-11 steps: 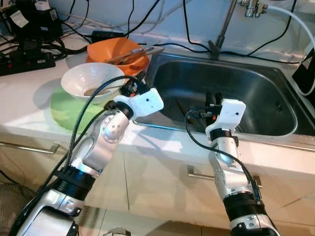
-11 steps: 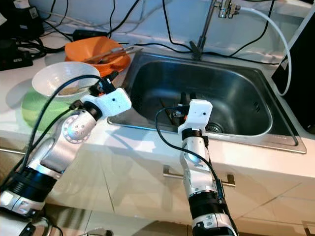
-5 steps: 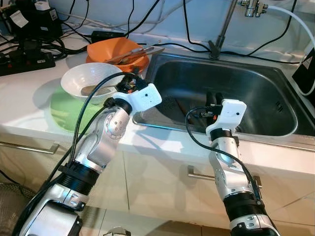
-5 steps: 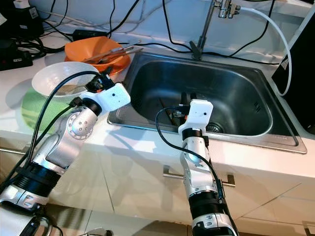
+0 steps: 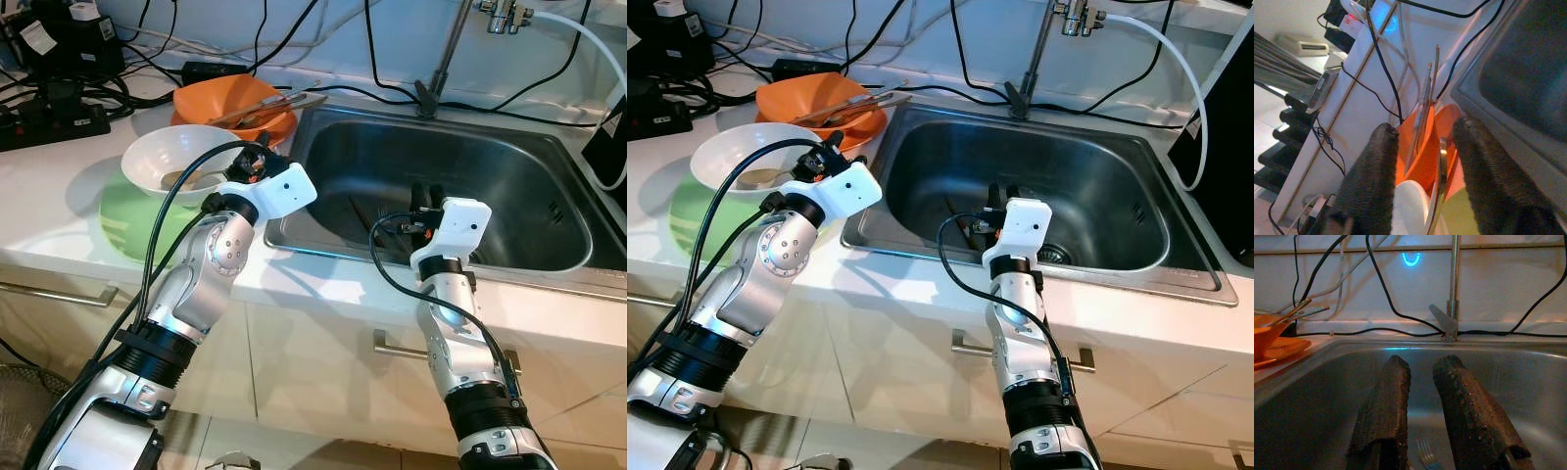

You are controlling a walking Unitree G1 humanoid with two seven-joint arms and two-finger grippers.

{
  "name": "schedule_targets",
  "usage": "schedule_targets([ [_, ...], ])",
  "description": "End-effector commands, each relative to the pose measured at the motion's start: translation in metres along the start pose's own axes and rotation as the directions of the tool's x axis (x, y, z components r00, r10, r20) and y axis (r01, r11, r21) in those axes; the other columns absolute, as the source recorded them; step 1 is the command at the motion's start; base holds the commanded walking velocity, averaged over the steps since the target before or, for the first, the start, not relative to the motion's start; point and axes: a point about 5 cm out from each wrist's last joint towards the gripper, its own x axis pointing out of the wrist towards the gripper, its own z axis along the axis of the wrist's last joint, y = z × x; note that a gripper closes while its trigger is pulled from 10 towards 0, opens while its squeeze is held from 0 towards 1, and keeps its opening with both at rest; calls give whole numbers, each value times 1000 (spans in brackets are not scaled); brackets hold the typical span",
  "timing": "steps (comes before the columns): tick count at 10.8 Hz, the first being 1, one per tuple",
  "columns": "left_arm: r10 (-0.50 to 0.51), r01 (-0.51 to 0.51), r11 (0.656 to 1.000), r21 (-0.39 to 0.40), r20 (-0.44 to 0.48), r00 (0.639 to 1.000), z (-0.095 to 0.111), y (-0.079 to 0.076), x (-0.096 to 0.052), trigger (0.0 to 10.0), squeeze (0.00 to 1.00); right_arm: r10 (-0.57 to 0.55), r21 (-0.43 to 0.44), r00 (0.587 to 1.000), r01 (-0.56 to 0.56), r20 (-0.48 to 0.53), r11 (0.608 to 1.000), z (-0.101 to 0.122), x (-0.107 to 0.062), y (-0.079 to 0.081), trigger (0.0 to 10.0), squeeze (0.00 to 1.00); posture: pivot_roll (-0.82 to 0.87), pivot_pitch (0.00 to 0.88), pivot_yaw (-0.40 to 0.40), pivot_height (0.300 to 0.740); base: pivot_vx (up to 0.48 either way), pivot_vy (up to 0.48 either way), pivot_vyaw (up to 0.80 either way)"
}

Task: Kitchen organization

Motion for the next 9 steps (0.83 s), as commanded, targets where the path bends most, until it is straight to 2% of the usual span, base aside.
schedule_targets([
  [1,15,-15,1000,12,7,1000,3,4,3,0,0,-18,6,1000,18,-1,1000,0,0,-3,10000,0,79,2,-55,740,0,0,0],
  [9,3,-3,1000,31,13,1000,5,4,0,0,0,-18,4,1000,18,-4,1000,-1,0,-3,10000,0,77,0,-57,740,0,0,0],
])
